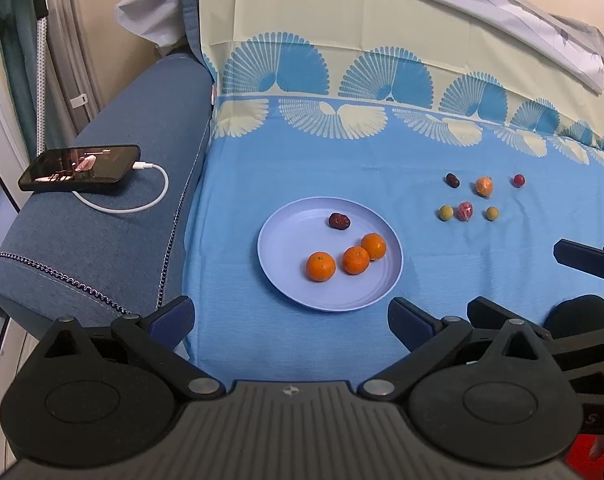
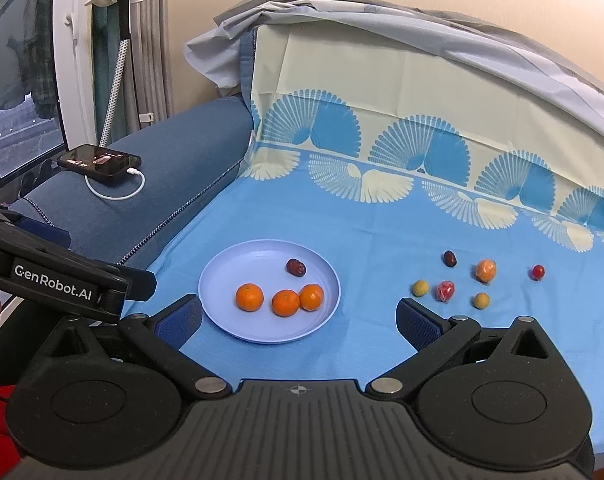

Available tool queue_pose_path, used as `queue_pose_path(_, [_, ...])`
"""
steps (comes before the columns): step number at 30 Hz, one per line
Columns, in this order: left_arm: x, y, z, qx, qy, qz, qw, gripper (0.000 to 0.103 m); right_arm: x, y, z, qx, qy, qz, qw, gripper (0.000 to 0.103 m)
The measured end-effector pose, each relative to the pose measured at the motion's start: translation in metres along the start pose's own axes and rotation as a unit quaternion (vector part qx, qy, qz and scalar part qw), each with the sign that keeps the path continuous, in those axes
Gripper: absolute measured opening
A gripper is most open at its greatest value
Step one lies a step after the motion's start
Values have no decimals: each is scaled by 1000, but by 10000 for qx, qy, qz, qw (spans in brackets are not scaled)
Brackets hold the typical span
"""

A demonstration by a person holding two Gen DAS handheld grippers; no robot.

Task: Organize fruits

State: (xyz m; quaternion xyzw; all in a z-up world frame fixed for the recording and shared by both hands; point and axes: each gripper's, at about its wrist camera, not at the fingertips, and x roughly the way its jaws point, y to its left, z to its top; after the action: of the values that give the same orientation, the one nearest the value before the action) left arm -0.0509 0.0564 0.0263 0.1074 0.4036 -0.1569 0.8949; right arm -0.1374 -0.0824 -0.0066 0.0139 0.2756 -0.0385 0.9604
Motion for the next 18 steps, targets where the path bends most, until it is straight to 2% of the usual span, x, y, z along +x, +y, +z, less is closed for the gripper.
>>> queue_pose_path(9, [11, -3, 1, 42, 136, -14, 9999, 103, 11, -7, -4, 157, 197, 6, 9997, 102])
queue_pose_path(18, [25, -14, 7, 159, 254, -4, 9996, 103, 29, -26, -13, 612, 524, -49, 9967, 102])
